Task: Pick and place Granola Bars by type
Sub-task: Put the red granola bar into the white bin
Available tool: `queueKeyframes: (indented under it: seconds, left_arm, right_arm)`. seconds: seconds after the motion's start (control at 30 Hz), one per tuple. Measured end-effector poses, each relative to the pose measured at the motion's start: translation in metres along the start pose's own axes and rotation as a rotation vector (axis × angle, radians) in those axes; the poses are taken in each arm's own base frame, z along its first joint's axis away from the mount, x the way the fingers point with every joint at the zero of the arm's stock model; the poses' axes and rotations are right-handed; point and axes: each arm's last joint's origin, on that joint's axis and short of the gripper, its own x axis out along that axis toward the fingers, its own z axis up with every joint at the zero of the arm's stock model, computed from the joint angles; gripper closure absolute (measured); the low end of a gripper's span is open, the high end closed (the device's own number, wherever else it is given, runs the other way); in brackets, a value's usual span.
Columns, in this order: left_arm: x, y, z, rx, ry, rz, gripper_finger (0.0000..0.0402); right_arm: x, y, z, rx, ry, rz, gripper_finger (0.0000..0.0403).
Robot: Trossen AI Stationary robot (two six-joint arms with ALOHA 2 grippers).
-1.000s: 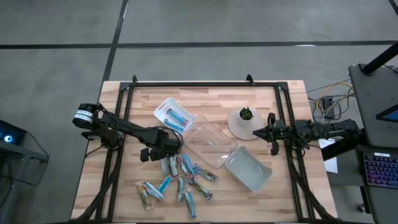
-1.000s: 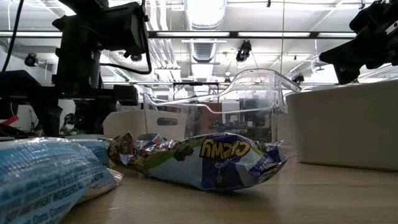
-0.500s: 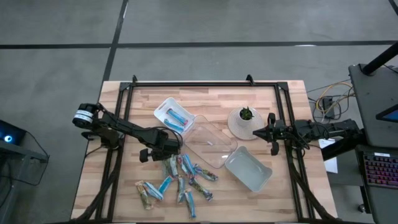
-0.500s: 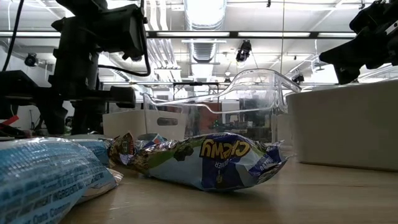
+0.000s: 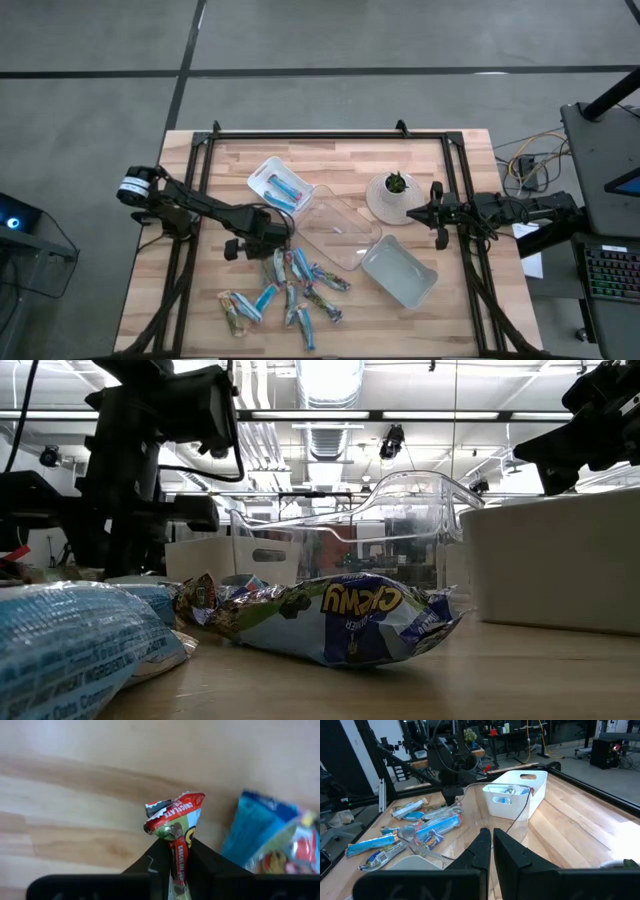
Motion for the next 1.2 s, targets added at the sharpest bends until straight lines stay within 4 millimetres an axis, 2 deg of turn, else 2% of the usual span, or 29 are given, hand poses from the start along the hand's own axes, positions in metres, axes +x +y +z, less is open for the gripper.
queueKeyframes:
  seconds: [0.4, 0.9, 1.0, 1.2]
  left_arm:
    - [-0.026, 0.002, -0.005, 0.018, 0.009, -0.002, 0.0374]
    - [-0.027, 0.003, -0.004, 0.036, -0.009, 0.002, 0.0389]
    - [-0.035, 0.002, -0.003, 0.066, -0.026, -0.027, 0.0389]
    - [-0.065, 0.004, 0.001, 0.113, -0.16, -0.112, 0.0388]
  right_arm:
    - [0.0, 0.0, 0.0, 0.0, 0.0, 0.001, 0.039]
    - [0.0, 0.0, 0.0, 0.0, -0.001, 0.0, 0.039]
    - [0.0, 0.0, 0.0, 0.0, -0.001, 0.0, 0.039]
    - [0.0, 0.0, 0.0, 0.0, -0.001, 0.0, 0.039]
